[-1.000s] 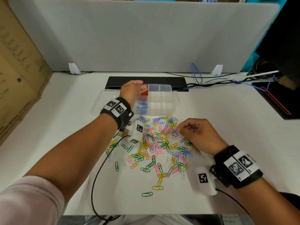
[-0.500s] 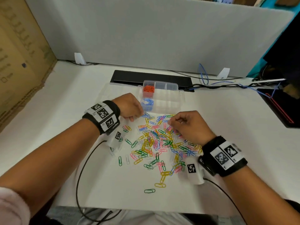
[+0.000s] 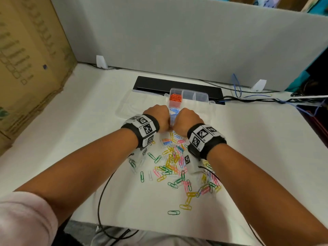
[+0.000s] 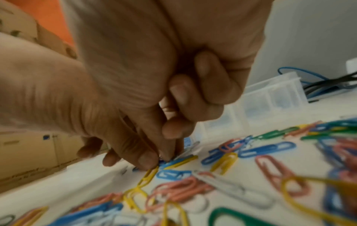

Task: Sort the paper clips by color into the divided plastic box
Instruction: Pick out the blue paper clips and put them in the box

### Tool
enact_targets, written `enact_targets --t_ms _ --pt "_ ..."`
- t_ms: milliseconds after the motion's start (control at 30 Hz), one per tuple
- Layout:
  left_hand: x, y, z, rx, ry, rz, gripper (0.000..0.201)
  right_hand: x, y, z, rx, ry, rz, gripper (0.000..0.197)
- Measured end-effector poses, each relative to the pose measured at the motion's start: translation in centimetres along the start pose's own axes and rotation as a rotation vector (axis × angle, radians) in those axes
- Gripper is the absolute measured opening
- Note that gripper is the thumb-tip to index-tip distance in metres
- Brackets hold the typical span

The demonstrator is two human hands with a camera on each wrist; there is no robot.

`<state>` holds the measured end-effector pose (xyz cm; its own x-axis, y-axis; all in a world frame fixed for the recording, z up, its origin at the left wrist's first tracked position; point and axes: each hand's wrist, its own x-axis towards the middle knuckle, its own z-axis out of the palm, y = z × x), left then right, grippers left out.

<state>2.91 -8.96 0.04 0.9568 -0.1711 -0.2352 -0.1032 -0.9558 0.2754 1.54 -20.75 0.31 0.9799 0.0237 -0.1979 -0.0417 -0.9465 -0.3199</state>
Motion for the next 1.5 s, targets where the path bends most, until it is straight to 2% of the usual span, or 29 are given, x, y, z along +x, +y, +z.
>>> enact_targets --t_ms 100,200,300,333,400,467,567,667,733,800,900,967,1067,1200,1300,1400,1500 --pt "-0.1 -0.7 0.1 -0.049 -0.035 0.038 0.022 0.3 1.2 0.0 0.114 -0.048 -0.019 0.016" --pt "-0.7 -1.2 0.0 -0.053 -0.07 0.072 0.021 -0.2 2.5 -0.4 0.244 -0.036 -0.029 0.012" --pt "-1.3 -1.6 -0.4 -0.074 -0.046 0.138 0.006 -1.0 3.4 -0.9 0.325 -0.007 -0.074 0.009" --pt "-1.5 -1.9 -0.5 -0.117 -0.034 0.144 0.007 -1.3 3.6 -1.1 0.336 -0.01 -0.087 0.007" --pt "-1.6 -2.4 -0.6 -0.238 -0.043 0.128 0.01 -1.7 3.5 -1.2 0.331 -0.037 -0.123 0.003" --pt "-1.7 -3.0 -0.8 -0.376 -0.075 0.106 0.017 -1.9 3.4 -0.9 0.273 -0.065 -0.149 0.008" --pt "-2.2 -3.3 -1.2 -0.673 -0.107 0.052 0.015 -1.7 3.1 -0.3 0.17 -0.112 -0.162 0.012" --pt "-2.6 -3.3 -1.4 -1.012 -0.209 -0.08 0.018 -1.5 3.0 0.3 0.082 -0.138 -0.158 0.006" --pt "-2.6 -3.0 -1.3 -1.103 -0.281 -0.161 0.014 -1.3 2.9 0.4 0.065 -0.134 -0.148 0.005" --pt "-2.3 -2.4 -0.9 -0.955 -0.259 -0.165 0.012 -1.2 2.8 0.6 0.053 -0.143 -0.136 0.005" --pt "-1.2 -1.6 -0.1 -0.463 -0.1 -0.04 0.021 -1.0 2.7 0.6 0.036 -0.152 -0.139 0.005" --pt "-0.6 -1.1 0.2 -0.247 -0.063 -0.005 0.026 -0.9 2.4 0.6 0.042 -0.129 -0.153 0.006" --pt "0.0 -0.5 0.4 -0.111 -0.075 -0.021 0.027 -0.7 2.0 0.6 0.057 -0.135 -0.175 0.005" --pt "-0.4 -0.4 0.0 -0.078 -0.149 -0.012 0.015 -0.3 1.5 0.8 0.012 -0.166 -0.212 0.008" --pt "-0.7 -1.1 -0.5 -0.253 -0.186 -0.029 0.016 -0.4 1.2 0.8 -0.036 -0.204 -0.221 0.012" --pt "-1.4 -1.8 -1.3 -0.729 -0.218 -0.113 0.008 -0.8 1.1 0.4 -0.053 -0.208 -0.224 0.016" --pt "-2.1 -2.3 -1.6 -1.08 -0.166 -0.213 0.017 -1.3 1.2 -0.8 0.112 -0.121 -0.206 0.007"
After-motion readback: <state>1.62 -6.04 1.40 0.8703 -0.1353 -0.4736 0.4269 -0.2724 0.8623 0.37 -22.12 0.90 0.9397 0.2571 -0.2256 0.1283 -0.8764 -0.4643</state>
